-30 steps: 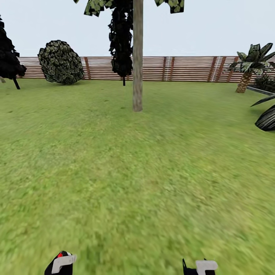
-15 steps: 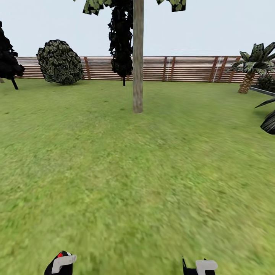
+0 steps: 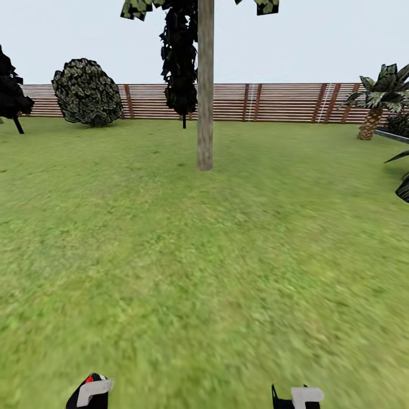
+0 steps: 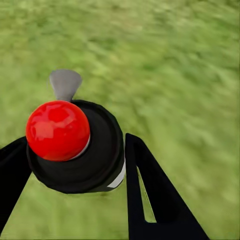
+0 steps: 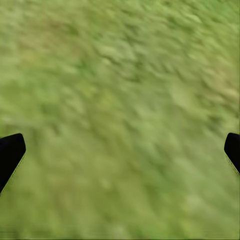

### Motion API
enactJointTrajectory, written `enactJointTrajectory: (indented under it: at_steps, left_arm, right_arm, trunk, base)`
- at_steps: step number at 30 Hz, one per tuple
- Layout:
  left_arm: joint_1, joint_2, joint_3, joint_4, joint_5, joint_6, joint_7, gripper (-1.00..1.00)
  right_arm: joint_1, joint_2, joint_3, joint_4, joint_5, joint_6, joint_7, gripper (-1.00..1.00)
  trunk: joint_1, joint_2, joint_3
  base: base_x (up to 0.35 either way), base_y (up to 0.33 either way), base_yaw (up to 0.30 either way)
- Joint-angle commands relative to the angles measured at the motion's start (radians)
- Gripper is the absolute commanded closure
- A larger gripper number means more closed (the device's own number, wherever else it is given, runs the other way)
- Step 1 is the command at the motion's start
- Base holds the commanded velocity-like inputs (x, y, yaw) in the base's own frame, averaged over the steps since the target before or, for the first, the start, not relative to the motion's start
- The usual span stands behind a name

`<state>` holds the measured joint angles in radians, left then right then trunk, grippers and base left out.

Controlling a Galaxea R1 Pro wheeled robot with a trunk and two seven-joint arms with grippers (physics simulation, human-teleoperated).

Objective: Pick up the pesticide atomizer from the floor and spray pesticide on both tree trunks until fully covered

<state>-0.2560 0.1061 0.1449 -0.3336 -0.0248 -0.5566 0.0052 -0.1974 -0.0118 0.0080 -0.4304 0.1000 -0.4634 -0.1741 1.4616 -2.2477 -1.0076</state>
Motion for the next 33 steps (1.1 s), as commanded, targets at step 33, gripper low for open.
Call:
enactJointTrajectory:
  at_steps: [33]
  left_arm:
    - [-0.001,0.0,0.002,0.001,-0.003,-0.003,0.001,1.0]
  right_arm:
    - [-0.001,0.0,0.0,0.001,0.012,0.0,-0.007,-1.0]
  trunk:
    - [0.0,0.0,-0.001]
  base:
    - [0.339,0.0,0.0]
